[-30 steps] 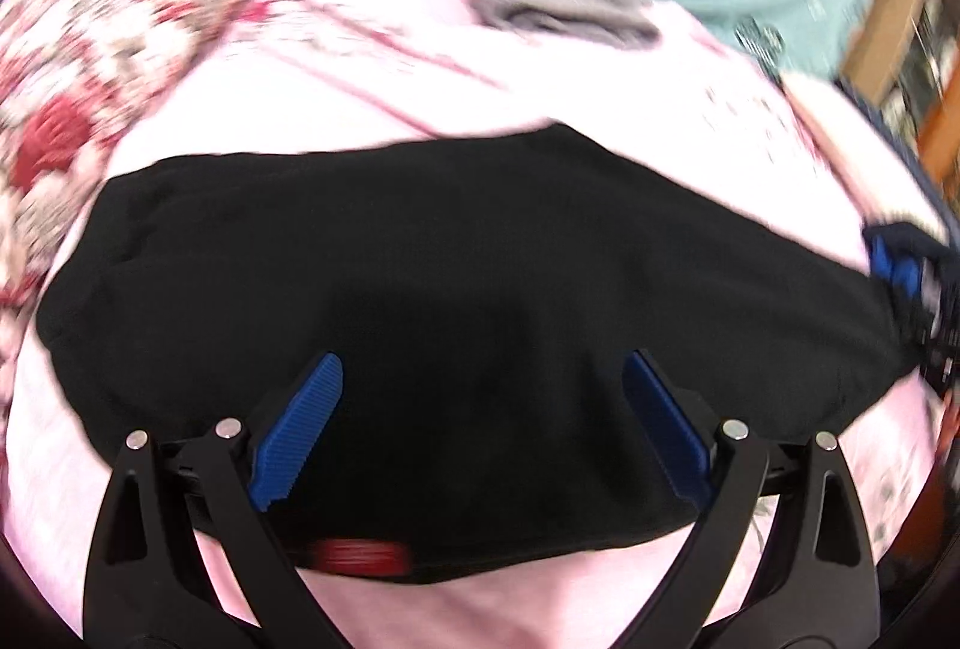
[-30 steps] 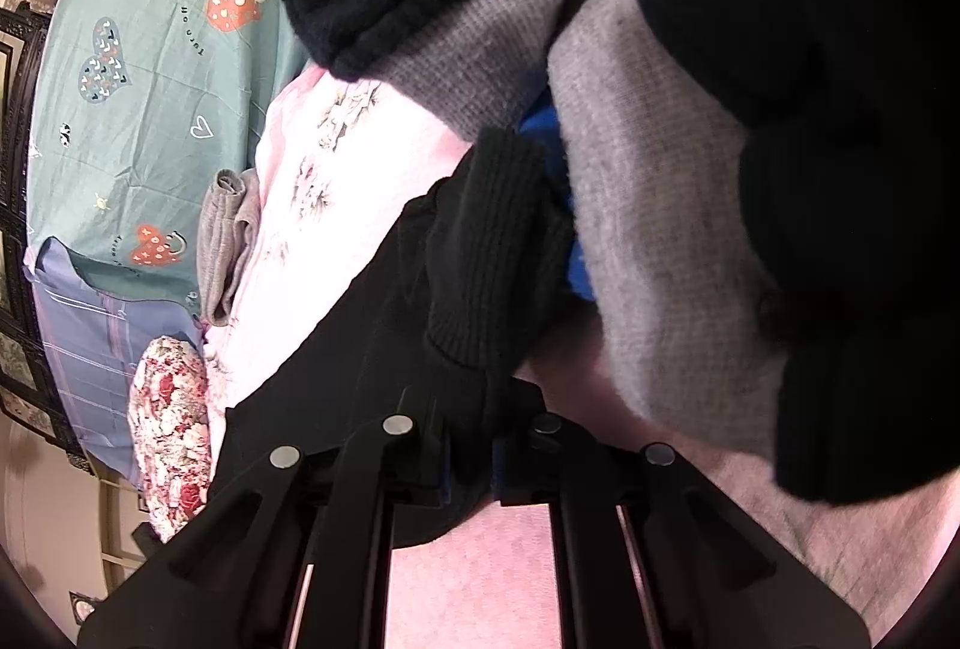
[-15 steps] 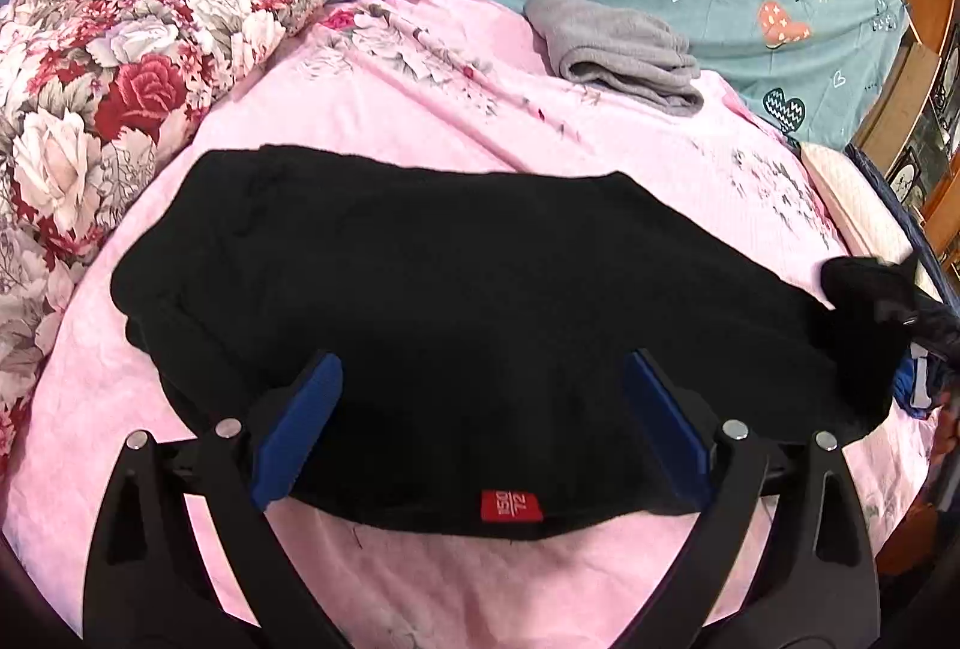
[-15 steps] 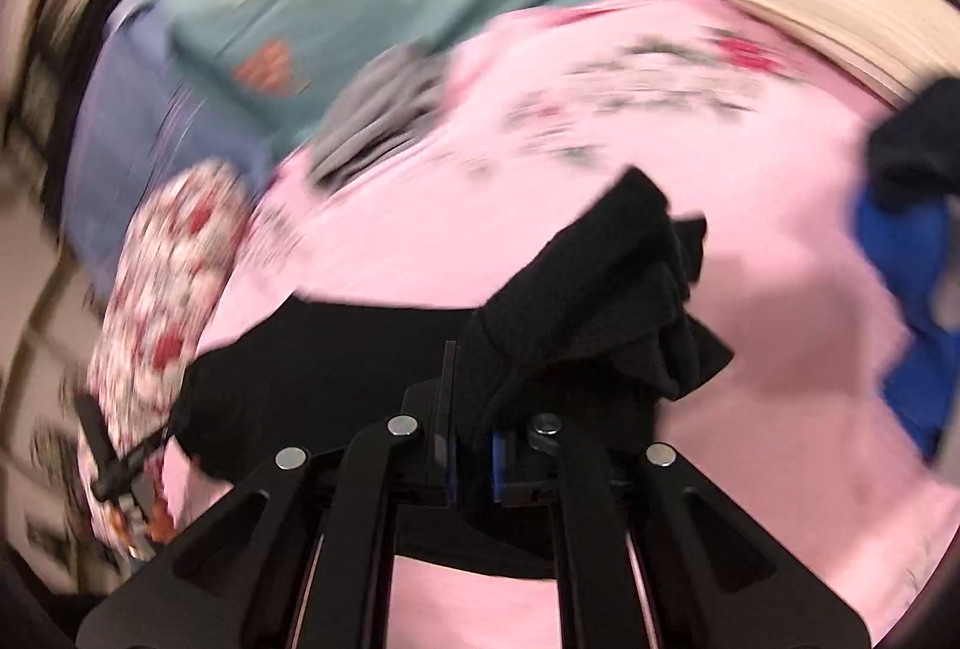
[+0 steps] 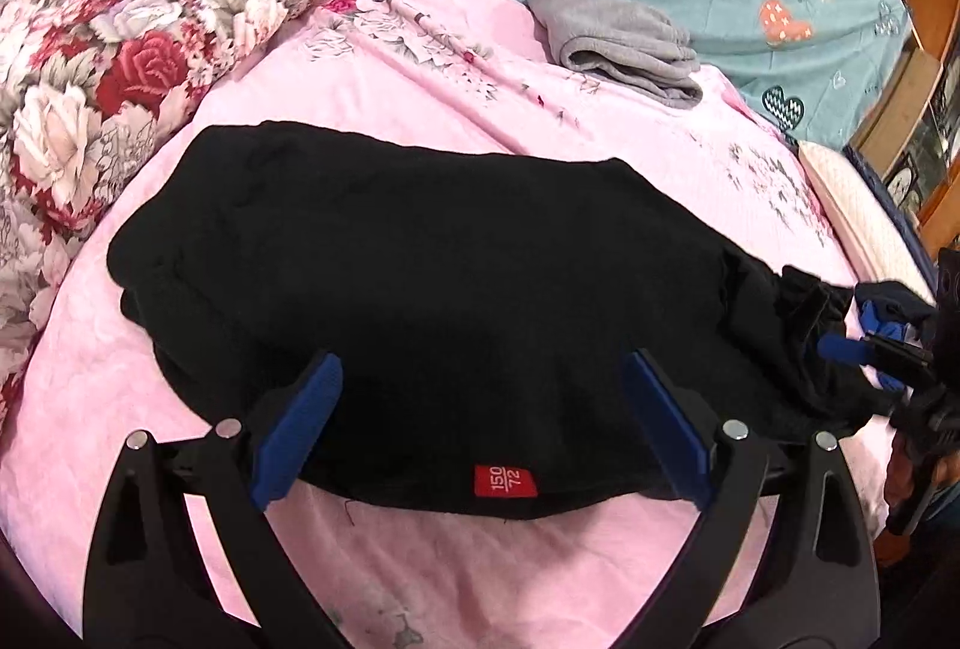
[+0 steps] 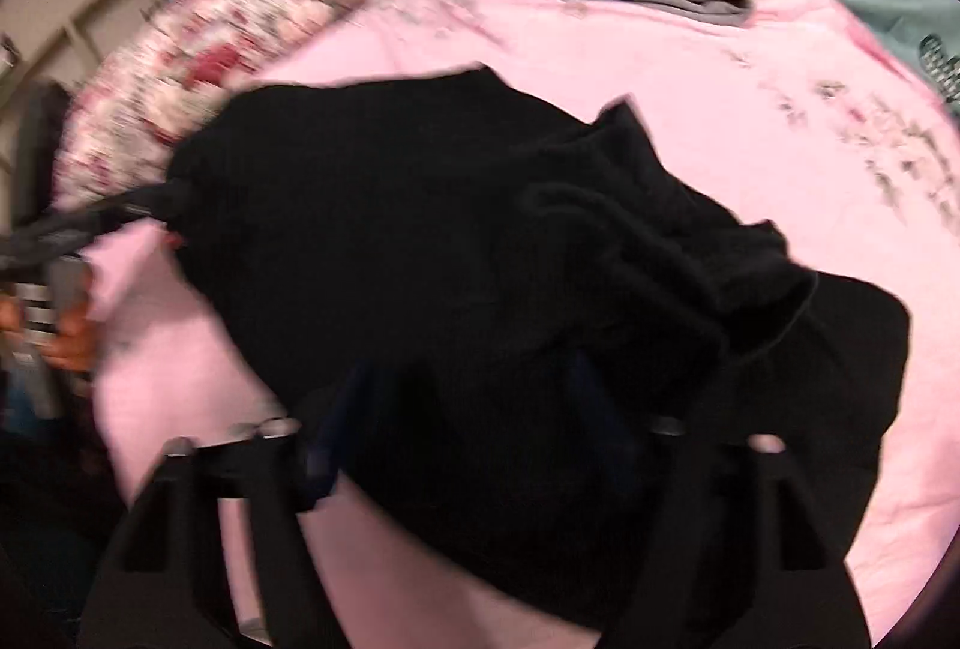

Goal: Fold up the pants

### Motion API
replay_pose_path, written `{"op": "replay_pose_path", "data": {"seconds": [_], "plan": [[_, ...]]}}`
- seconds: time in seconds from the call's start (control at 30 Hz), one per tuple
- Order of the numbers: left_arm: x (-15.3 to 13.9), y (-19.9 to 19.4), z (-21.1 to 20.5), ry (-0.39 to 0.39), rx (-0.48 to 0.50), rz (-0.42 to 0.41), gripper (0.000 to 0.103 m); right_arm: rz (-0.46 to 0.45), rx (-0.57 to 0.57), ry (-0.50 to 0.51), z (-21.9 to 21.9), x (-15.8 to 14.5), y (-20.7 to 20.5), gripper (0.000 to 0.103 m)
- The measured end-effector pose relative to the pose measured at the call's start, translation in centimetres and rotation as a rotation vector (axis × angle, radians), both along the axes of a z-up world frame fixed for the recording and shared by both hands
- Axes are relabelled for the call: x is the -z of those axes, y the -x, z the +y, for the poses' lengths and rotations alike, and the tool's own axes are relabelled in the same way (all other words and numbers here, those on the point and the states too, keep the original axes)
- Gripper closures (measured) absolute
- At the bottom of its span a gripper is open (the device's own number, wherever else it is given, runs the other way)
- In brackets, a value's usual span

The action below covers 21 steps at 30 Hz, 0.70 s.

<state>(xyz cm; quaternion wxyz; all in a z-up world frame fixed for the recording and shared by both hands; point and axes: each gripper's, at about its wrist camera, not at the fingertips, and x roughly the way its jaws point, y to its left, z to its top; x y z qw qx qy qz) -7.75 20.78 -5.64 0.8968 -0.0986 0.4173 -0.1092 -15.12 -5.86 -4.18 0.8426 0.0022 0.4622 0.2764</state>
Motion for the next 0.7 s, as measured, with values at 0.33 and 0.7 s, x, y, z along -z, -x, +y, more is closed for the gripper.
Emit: {"op": "replay_pose_path", "data": {"seconds": [0.33, 0.7], "plan": [[-1.2, 1.7, 4.8, 0.069, -0.187, 0.041, 0.007, 0.193, 0.097, -0.252, -2.7, 2.7, -6.6, 0.029], [-0.7, 1.9, 5.2, 0.081, -0.226, 0.074, 0.007, 0.059, 0.28, -0.401, -12.8, -3.0, -6.1, 0.021]]}}
